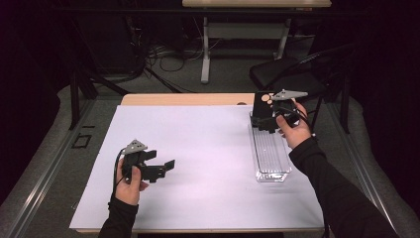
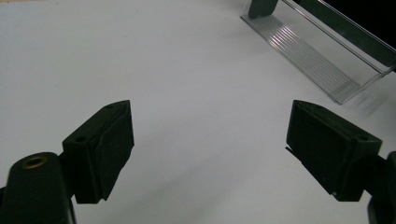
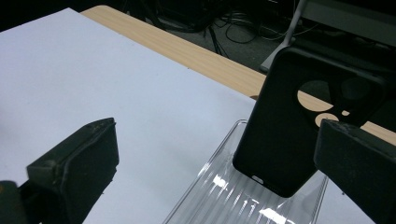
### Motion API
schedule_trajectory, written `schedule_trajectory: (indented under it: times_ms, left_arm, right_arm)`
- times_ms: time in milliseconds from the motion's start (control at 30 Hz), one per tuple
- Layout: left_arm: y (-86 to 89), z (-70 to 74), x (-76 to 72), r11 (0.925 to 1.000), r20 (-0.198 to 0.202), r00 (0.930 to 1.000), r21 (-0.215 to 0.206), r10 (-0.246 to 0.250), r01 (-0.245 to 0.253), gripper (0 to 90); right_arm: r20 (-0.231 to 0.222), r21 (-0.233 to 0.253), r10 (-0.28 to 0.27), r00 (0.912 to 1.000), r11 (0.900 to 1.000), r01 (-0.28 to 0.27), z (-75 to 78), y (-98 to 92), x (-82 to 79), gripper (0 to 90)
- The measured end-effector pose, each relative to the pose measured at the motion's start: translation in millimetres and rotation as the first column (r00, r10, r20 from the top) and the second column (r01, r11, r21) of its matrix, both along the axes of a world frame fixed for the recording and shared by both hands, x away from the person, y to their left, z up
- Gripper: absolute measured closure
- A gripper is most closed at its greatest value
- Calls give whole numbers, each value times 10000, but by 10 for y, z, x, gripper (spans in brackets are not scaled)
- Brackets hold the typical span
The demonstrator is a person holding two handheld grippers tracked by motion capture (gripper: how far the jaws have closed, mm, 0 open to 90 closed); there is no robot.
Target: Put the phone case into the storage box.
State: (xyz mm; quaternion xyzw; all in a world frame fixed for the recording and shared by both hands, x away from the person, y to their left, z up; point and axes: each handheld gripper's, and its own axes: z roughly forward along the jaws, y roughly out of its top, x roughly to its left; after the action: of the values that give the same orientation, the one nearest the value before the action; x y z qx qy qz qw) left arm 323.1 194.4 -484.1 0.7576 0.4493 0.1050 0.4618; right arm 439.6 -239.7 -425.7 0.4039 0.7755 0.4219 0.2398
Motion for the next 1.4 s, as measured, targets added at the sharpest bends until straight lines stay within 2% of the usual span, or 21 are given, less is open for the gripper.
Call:
schedule_trajectory:
  times_ms: [267,467,833,1100,1400]
  left_arm:
    - [13,6,-3,10000,8,10000,-25,-26,26,155]
    - [18,17,-9,10000,52,10000,-12,-40,40,155]
    - [5,24,-17,10000,82,9999,-12,-77,78,156]
    - [-2,25,-19,9999,85,9999,22,-143,143,156]
    - [-1,27,-23,9998,94,9998,24,-185,185,156]
  right_arm:
    - [-32,-55,423,9991,9991,-423,25,86,-103,0]
    - [28,112,793,9968,9968,-793,19,141,-219,0]
    - [221,81,1458,9891,9892,-1460,-24,294,-496,0]
    - [206,282,1833,9828,9826,-1838,-99,434,-725,1]
    - [257,252,2197,9752,9751,-2204,-205,566,-923,5]
